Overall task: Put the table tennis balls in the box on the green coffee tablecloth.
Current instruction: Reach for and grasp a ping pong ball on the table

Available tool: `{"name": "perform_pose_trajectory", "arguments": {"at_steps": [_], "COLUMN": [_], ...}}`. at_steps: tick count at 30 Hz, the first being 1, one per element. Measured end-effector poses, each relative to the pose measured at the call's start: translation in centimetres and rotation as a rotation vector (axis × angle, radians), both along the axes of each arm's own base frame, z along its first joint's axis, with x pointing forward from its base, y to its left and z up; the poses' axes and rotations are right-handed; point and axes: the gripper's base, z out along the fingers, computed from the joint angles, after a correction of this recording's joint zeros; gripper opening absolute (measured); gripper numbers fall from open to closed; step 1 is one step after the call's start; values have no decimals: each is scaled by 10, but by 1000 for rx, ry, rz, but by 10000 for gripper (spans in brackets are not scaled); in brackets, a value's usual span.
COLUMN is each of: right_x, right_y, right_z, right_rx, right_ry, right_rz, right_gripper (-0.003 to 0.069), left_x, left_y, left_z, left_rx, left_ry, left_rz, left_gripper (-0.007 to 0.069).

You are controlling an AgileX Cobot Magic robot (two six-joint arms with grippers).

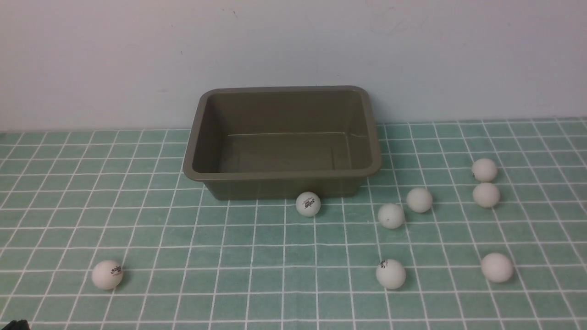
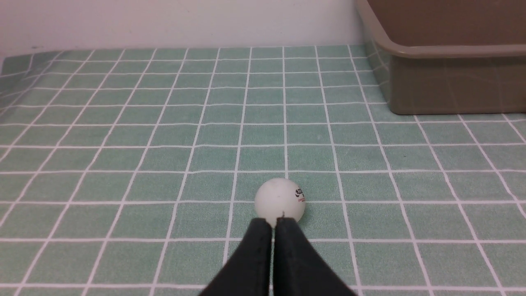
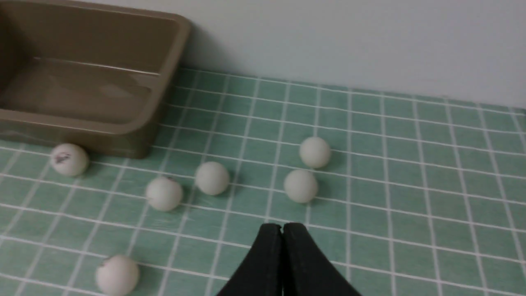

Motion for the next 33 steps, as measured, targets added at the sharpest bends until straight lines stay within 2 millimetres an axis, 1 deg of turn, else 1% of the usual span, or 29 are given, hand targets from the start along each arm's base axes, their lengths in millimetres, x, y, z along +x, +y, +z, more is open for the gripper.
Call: {"name": "perform_pose_trajectory", "arguments": {"at_steps": [3,5,6,7,8,9,11,16,19,22,25,28,30,33], "right_x": [8,21,26,36,47,53,70,112,126,147,171,180,191,202], "right_y": [4,5,5,5,4,4,3,0,-1,-2,-3,-4,-4,-5], "right_z": [16,28,31,36,39,40,37,15,3,-20,-52,-64,-73,-74], "right_rx": [30,30,36,46,53,56,60,70,74,78,84,86,88,88], "right_ry": [51,105,131,166,199,219,264,356,384,464,566,604,630,627], "right_rz": [42,61,64,63,58,55,50,34,26,21,15,14,13,13], "right_gripper": [-10,-10,-10,-10,-10,-10,-10,-5,5,34,100,150,211,291], "left_x": [0,0,0,0,0,0,0,0,0,0,0,0,0,0], "left_y": [0,0,0,0,0,0,0,0,0,0,0,0,0,0], "left_z": [0,0,0,0,0,0,0,0,0,0,0,0,0,0], "left_rx": [0,0,0,0,0,0,0,0,0,0,0,0,0,0], "left_ry": [0,0,0,0,0,0,0,0,0,0,0,0,0,0], "left_rz": [0,0,0,0,0,0,0,0,0,0,0,0,0,0], "left_gripper": [-5,-5,-5,-5,-5,-5,-5,-5,-5,-5,-5,-5,-5,-5]}}
